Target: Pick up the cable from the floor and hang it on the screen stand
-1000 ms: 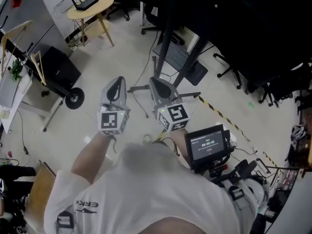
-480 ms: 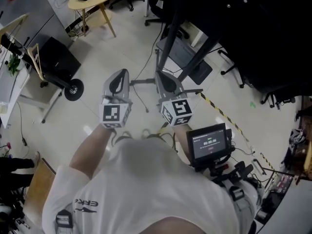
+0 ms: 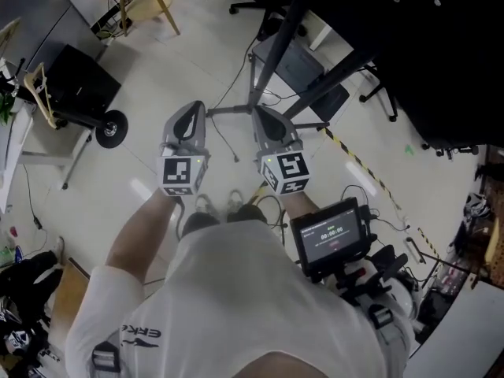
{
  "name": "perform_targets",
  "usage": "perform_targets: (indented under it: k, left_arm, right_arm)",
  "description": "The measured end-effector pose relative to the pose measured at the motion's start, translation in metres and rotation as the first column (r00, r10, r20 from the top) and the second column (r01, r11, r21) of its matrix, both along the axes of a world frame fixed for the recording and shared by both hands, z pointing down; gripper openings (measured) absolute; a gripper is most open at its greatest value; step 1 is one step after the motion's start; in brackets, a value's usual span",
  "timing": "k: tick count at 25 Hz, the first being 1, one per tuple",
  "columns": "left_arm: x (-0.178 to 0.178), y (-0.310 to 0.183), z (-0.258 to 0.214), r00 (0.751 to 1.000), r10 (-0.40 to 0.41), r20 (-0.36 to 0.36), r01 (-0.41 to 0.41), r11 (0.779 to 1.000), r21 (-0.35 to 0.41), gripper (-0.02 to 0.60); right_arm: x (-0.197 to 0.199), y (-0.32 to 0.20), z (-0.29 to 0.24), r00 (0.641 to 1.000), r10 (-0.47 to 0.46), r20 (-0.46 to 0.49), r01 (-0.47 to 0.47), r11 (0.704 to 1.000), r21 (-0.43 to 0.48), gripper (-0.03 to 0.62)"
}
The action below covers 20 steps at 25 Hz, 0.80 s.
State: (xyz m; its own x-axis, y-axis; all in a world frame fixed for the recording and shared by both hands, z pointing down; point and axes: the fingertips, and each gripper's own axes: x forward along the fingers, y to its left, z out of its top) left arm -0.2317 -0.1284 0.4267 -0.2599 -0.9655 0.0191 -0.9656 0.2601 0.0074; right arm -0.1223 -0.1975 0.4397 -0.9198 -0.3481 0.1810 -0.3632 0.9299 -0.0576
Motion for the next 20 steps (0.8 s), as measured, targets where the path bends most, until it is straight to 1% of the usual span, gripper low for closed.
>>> perform_targets:
  k: [2,5,9,16,20]
  left_arm:
    - [-0.004,-0.007,0.024,1.000,0.006,-0.015,-0.007,0.999,-0.038,0.002]
    - [-0.008,-0.019,0.055,1.000,0.025,-0.018,-0.027,0.996,-0.080,0.002]
    - [-0.012,-0.037,0.111,0.999,0.039,-0.027,-0.042,0.991,-0.125,0.002]
    - [-0.035,-0.045,0.248,0.996,0.036,-0.083,-0.054,0.972,-0.227,0.002]
    - [-0.044,-0.049,0.336,0.994,0.043,-0.103,-0.068,0.963,-0.260,0.002]
  right_arm:
    - [-0.005,-0.005,0.019,1.000,-0.003,-0.026,0.003,1.000,-0.014,0.014]
    - [-0.010,-0.012,0.053,0.998,-0.009,-0.060,0.006,0.999,-0.044,0.014]
    - [-0.014,-0.025,0.112,0.994,-0.026,-0.106,0.019,0.998,-0.065,0.014]
    - [-0.024,-0.036,0.252,0.980,-0.027,-0.198,0.000,0.991,-0.135,0.014]
    - [-0.024,-0.038,0.346,0.970,-0.038,-0.240,-0.004,0.985,-0.174,0.014]
